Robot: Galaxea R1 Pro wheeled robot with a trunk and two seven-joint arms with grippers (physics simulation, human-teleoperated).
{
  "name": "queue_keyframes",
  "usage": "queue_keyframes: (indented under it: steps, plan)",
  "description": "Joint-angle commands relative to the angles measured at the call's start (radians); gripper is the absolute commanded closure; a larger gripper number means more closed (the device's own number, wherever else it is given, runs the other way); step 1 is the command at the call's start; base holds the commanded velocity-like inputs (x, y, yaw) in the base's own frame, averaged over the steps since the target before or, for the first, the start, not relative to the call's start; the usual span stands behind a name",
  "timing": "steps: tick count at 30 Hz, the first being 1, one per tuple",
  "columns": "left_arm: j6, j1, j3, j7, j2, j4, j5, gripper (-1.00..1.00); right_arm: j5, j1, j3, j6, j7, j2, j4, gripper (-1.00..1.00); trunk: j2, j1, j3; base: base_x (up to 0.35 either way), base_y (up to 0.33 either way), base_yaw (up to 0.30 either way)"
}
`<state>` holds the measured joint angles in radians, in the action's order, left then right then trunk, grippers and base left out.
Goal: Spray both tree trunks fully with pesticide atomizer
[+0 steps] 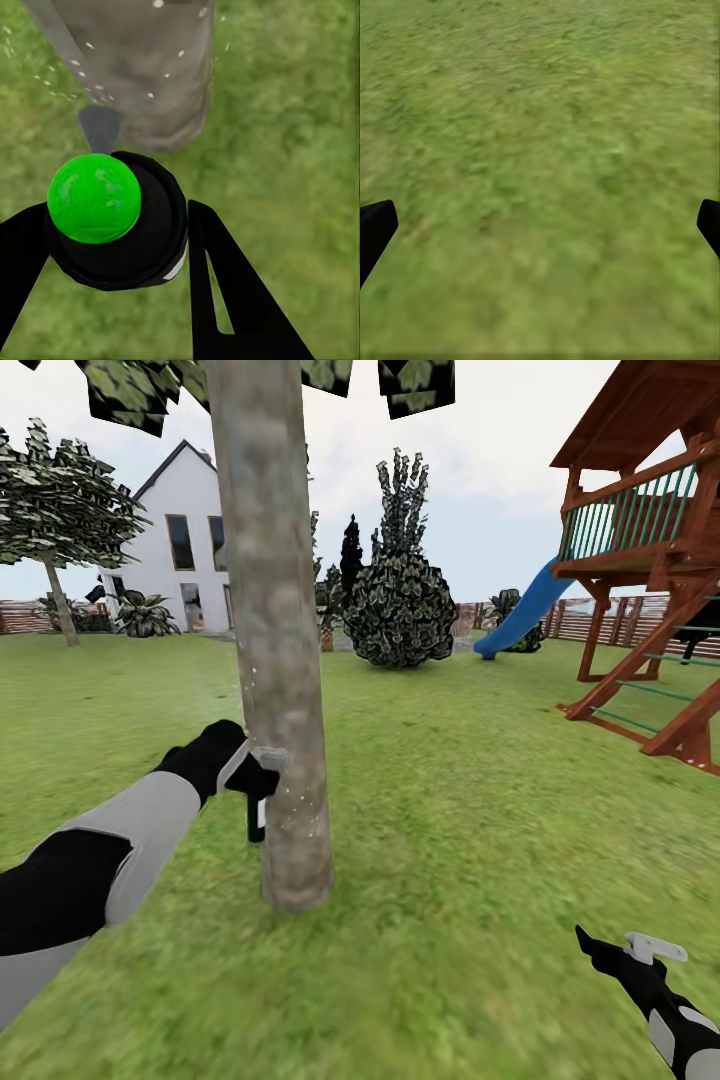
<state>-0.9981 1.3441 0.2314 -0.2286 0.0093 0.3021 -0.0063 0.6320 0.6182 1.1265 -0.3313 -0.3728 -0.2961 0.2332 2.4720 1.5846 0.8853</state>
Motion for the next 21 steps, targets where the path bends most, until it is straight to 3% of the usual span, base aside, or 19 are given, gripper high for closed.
queue_keyframes:
  steps: [1, 7, 12, 21]
  plan:
    - [0.0, 0.004, 0.0, 0.0, -0.001, -0.004, 0.0, 1.0, 0.0, 0.0, 0.0, 0.0, 0.0, 0.0, 0.0, -1.0, 0.0, 0.0, 0.0, 0.0, 0.0, 0.0]
    - [-0.001, 0.031, 0.0, -0.001, -0.002, -0.008, 0.0, 1.0, 0.0, 0.0, 0.0, 0.0, 0.0, 0.0, 0.0, -1.0, 0.0, 0.0, 0.0, 0.0, 0.0, 0.0]
    - [-0.005, 0.131, 0.0, -0.001, -0.002, -0.078, 0.001, 1.0, 0.0, 0.0, 0.0, 0.0, 0.0, 0.0, 0.0, -1.0, 0.0, 0.0, 0.0, 0.0, 0.0, 0.0]
    - [-0.005, 0.254, 0.0, -0.001, -0.002, -0.138, 0.002, 1.0, 0.0, 0.0, 0.0, 0.0, 0.0, 0.0, 0.0, -1.0, 0.0, 0.0, 0.0, 0.0, 0.0, 0.0]
